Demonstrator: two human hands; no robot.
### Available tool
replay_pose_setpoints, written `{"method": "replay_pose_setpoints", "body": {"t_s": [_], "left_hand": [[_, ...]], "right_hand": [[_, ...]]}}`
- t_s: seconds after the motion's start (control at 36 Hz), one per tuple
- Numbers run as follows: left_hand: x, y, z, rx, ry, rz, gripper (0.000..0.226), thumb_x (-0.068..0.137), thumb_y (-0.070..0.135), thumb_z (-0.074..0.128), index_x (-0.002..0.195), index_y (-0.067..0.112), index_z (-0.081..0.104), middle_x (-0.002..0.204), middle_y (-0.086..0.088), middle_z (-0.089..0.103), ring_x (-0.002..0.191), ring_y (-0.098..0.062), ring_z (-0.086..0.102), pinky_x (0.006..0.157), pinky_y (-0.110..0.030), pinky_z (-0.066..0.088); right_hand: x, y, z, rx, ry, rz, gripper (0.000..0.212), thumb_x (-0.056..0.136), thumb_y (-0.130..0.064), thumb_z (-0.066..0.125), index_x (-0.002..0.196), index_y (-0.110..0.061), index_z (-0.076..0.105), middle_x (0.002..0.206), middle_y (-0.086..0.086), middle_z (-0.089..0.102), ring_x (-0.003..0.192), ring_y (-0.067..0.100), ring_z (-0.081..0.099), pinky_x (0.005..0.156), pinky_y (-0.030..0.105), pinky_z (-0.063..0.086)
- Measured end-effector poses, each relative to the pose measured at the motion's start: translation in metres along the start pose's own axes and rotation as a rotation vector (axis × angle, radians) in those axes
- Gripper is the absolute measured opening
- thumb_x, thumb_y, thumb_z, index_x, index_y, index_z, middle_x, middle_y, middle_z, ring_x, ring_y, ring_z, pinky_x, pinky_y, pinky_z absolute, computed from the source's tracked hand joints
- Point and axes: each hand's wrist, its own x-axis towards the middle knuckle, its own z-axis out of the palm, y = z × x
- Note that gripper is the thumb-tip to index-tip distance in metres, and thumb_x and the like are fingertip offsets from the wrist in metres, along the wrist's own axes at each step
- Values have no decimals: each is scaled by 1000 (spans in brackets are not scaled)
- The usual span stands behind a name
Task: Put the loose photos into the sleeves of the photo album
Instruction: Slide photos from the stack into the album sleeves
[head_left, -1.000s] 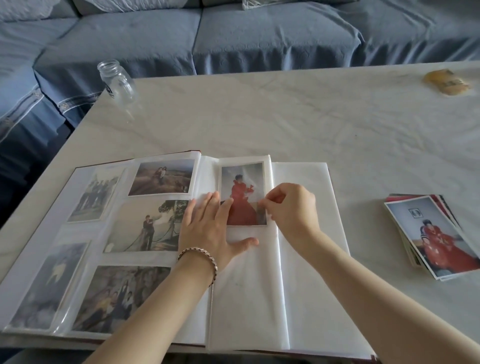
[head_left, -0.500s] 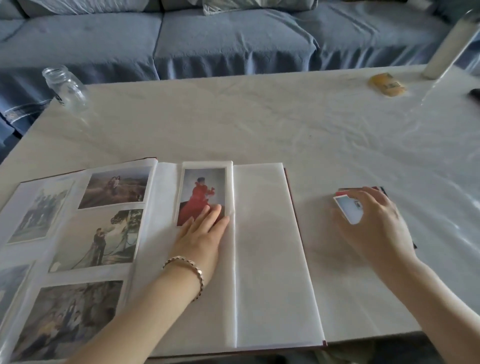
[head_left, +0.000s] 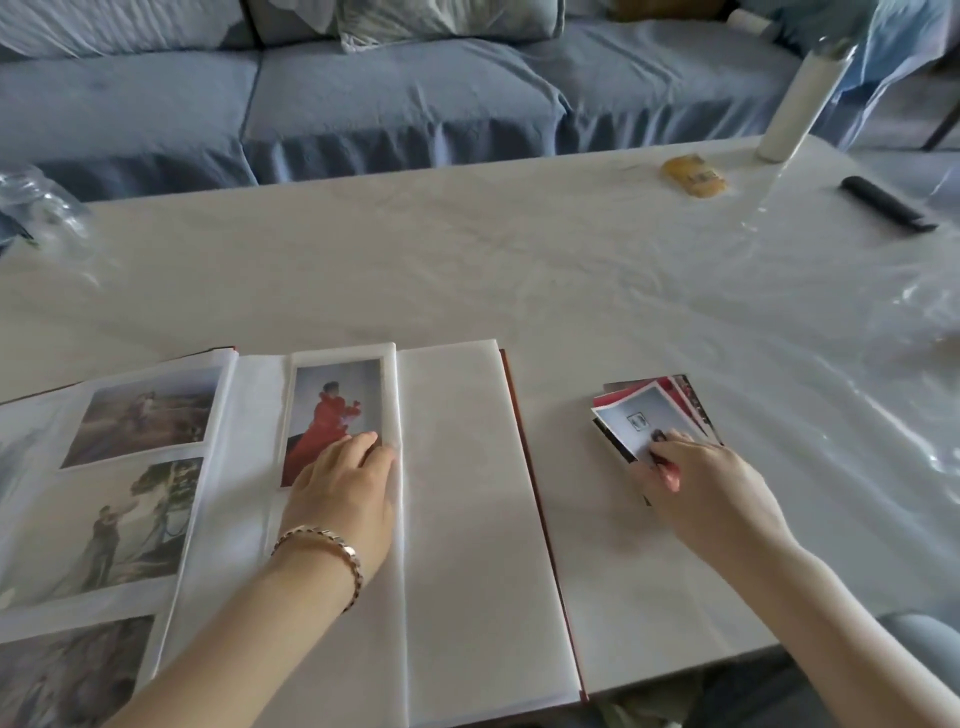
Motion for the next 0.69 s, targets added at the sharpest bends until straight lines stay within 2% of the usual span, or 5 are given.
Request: {"method": "replay_pose_setpoints", "body": {"t_s": [0.17,0.33,0.5,0.58,0.69], "left_hand": [[5,18,1,-492,164,-84,13,87,12,58,94,15,68,103,-1,64,107,-21,54,90,-24,38],[1,59,-32,-1448,-363,-366,50,72,47,60,96,3,65,88,-14,72,80,-28,70,69,-37,56],[-4,47,-24,-1129,-58,-255,9,85,8,64,79,11,69,78,-11,70,69,-20,67,61,-33,59],[-5,31,-27,-1023,-35,-193,13,83,5,67,72,12,65,73,-9,67,66,-19,65,52,-23,56],[-6,8,-29,-801,-7,-104,19,80,17,71,78,-1,67,74,-15,66,65,-26,60,59,-32,51]], "right_hand": [[-9,-7,-1,70,437,-196,22,88,-6,54,72,-5,69,77,9,71,72,29,66,69,30,53],[-32,-53,6,230,527,-579,25,87,-14,51,99,-7,73,110,9,68,106,19,64,99,32,43],[-52,-87,11,435,219,-751,36,95,-38,43,103,-14,69,123,-2,62,120,13,52,106,30,33],[-54,-93,5,674,35,-468,50,87,-56,46,122,-23,58,132,-9,51,120,3,46,102,26,40],[-45,-96,-4,897,-208,-159,59,80,-36,67,131,-36,38,120,-19,47,102,-16,48,81,4,42]]}}
